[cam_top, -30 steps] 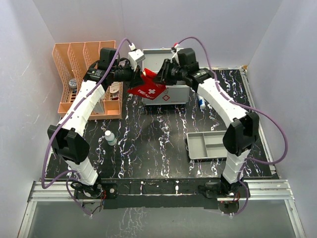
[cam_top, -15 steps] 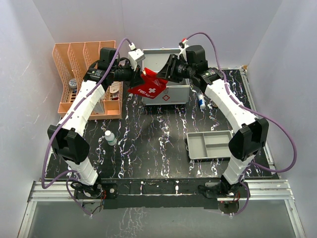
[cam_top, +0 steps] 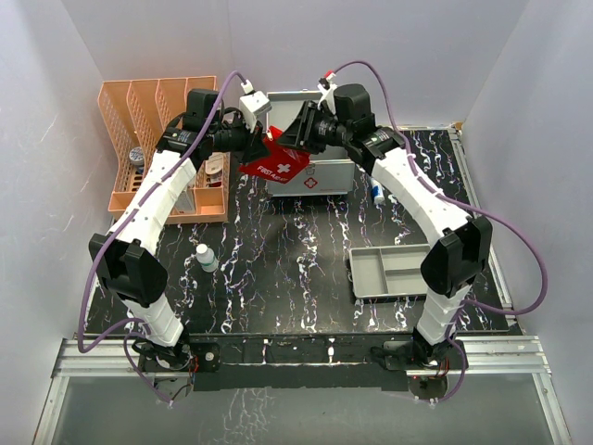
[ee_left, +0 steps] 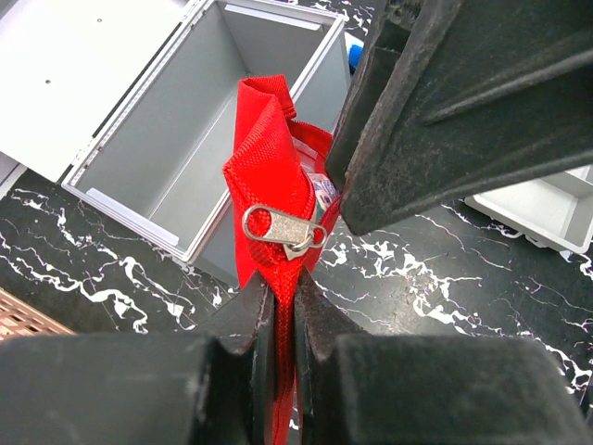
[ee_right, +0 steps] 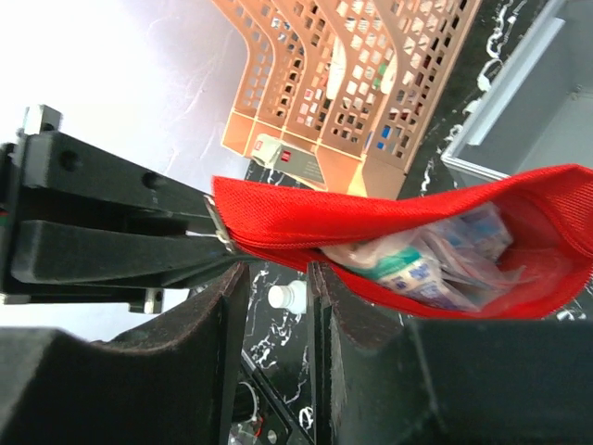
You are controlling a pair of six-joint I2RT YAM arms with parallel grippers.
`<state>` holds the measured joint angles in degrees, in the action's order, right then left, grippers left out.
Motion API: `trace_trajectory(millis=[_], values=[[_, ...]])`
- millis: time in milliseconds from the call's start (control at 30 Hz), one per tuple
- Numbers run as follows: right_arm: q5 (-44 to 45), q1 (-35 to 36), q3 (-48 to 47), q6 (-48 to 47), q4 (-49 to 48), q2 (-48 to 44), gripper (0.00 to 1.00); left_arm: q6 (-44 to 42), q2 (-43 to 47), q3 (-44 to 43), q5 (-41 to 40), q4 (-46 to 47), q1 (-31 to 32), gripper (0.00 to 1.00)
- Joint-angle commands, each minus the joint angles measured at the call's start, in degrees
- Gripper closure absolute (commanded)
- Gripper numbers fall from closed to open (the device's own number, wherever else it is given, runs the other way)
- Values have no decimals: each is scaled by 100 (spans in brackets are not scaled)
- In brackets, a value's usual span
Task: Organize the medicine kit
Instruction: Zip the medicine pouch.
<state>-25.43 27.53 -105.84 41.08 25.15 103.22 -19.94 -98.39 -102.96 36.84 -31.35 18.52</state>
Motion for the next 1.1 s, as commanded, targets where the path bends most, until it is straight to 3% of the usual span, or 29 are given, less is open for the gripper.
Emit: trace_trajectory(millis=[0,300,733,833,967,1067], values=[[-94,58,-584,166,-485,127,71,-59,218,81,-64,161,11,100],[-148,108,-841,346,-724,414,71,-186,275,100,-37,57,18,100],[8,360,-1691,55,-252,1010,73,-299,292,127,97,-36,20,100],[9,410,-1633,15,-247,999,78,-309,308,140,97,-53,20,100],[34,420,-1493,-61,-218,879,100,-300,328,185,75,-47,20,100],[83,420,-1401,-177,-101,765,100,-256,318,206,46,-7,21,100]])
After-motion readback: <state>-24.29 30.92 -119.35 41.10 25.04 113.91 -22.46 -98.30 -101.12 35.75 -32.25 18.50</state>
